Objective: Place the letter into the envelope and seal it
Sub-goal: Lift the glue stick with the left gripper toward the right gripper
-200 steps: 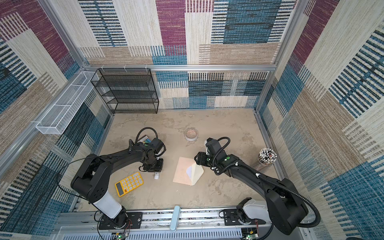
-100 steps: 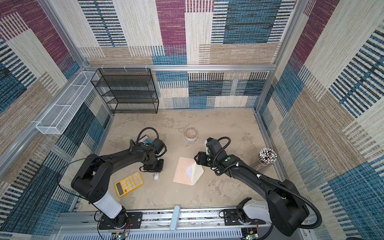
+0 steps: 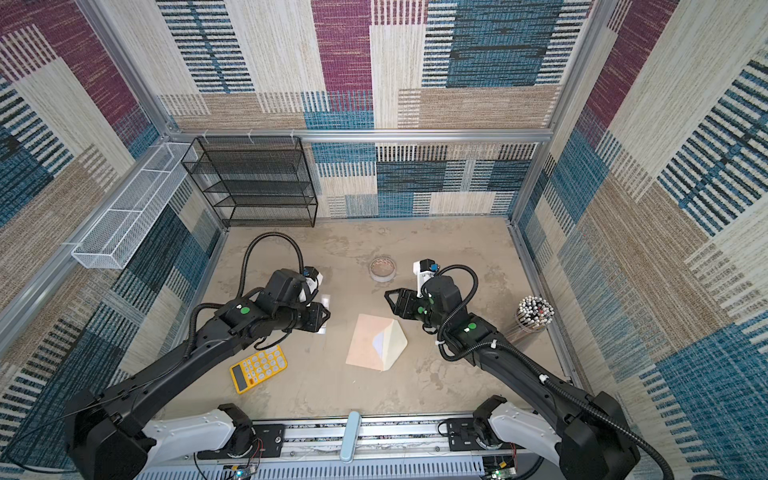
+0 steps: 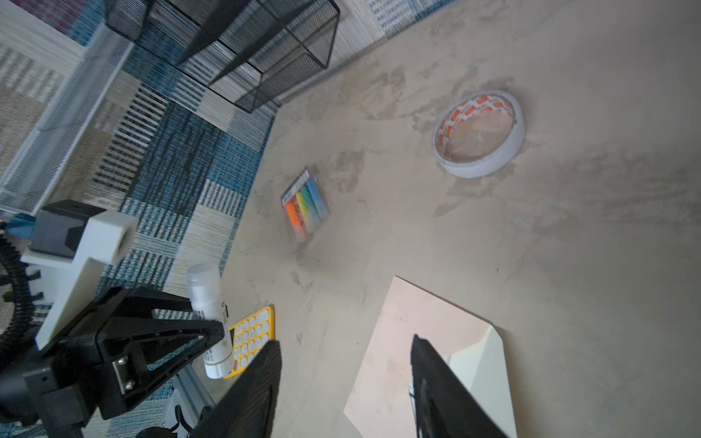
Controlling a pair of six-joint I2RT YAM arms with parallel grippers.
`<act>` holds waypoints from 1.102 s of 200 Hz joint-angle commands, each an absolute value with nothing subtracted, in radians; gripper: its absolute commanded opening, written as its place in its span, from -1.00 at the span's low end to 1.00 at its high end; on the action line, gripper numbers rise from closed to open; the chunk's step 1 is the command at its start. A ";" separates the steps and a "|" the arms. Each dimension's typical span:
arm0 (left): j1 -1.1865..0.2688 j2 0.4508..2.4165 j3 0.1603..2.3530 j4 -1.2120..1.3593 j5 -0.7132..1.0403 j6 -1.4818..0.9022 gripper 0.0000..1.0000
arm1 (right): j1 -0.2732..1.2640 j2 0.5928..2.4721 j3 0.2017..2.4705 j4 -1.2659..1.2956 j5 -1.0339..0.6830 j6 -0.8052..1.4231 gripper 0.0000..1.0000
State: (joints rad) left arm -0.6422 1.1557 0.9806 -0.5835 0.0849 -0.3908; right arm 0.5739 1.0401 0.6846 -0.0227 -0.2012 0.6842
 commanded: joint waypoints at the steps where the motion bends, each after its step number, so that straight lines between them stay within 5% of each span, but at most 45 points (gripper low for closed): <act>1: -0.673 1.119 0.961 -0.428 0.127 -0.359 -0.67 | 0.575 1.010 0.693 0.116 -0.216 0.685 0.16; 79: -0.757 1.074 0.831 -0.063 0.192 -0.314 -0.62 | 0.584 1.079 0.881 0.045 -0.355 0.647 0.17; 220: -0.767 1.166 0.842 -0.009 0.129 -0.172 -0.66 | 0.668 1.374 1.188 -0.289 -0.324 0.457 0.28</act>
State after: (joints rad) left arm -0.7670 1.1568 0.8303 -0.0494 0.1612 -0.2195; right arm 0.6605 1.3556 1.1660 -0.2562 -0.3214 0.4892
